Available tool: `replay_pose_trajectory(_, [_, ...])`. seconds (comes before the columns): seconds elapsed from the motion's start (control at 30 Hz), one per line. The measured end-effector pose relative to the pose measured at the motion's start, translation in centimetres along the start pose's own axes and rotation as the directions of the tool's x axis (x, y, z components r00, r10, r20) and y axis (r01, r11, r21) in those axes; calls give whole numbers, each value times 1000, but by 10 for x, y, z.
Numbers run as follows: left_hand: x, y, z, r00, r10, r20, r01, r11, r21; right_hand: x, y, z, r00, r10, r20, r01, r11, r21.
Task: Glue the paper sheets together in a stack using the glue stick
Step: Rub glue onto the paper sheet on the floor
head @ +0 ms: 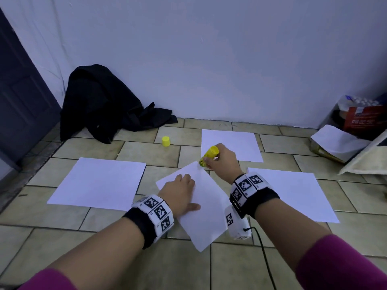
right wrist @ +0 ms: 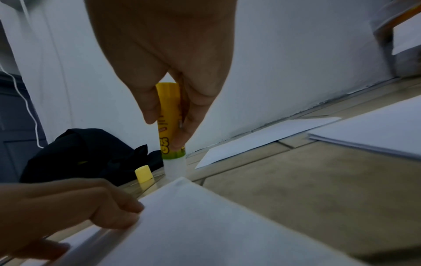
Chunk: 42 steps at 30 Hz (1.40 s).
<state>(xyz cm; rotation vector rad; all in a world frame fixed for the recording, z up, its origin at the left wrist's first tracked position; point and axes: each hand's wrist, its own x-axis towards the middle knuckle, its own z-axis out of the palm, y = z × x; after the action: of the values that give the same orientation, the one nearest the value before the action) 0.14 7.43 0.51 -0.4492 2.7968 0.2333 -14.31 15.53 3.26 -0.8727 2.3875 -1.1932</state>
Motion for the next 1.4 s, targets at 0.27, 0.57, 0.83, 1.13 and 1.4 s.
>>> replay_pose_trajectory(0.27, [-1,-3,1,999,17,48,-18,1000,13,15,-9,14,990,-28,139,50,987,-154])
replay_pose_trajectory(0.57, [2,-3,-3,997,12,78,-14,1000,25,-16,0,-17,972,-54,230,138,919,-369])
replay_pose_trajectory(0.83, [3,-6,-1,997,38,73,-40,999,35,-64,23,-55,954,-50,295,156,925,-347])
replay_pose_trajectory(1.13, [-1,-10,-9,993,27,117,-31,999,31,-86,42,-89,909,-42,414,214,900,-381])
replay_pose_trajectory(1.4, [-2,-9,-16,985,-161,66,153,982,111,-75,25,-97,978,-92,185,129,971,-200])
